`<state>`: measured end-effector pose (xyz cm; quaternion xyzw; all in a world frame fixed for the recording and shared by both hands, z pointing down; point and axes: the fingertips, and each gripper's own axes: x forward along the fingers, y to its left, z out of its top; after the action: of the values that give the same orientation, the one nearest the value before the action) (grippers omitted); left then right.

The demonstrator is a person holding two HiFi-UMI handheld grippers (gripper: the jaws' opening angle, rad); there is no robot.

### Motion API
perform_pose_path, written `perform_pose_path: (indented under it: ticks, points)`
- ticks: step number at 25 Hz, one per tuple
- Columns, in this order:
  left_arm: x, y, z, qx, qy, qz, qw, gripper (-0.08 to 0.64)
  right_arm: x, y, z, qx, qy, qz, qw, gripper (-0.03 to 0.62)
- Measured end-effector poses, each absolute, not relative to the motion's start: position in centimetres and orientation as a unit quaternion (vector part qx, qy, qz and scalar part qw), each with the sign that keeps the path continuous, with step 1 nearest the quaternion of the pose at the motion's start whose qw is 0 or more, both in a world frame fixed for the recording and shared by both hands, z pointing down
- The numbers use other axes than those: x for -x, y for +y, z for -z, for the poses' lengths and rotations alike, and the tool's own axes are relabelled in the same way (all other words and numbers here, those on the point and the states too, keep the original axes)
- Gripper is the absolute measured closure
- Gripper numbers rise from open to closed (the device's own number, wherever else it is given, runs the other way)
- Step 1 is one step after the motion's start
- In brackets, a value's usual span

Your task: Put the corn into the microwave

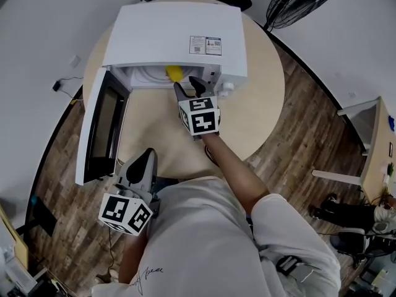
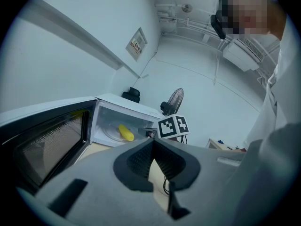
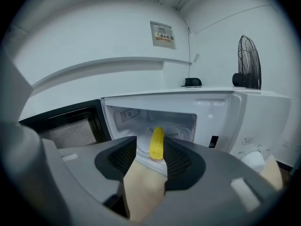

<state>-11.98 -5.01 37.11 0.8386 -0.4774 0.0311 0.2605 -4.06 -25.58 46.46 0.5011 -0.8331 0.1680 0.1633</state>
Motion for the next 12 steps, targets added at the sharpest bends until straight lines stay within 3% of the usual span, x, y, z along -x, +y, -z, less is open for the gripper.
perform_pose_path:
  ticks: [12]
  points:
    - [10.4,-3.7,-36.9,-0.841,-0.476,-0.029,0.257,0.569,2.2,-22.2,-44.2,-0.499,-0.839,-0.170,0.137,0.437]
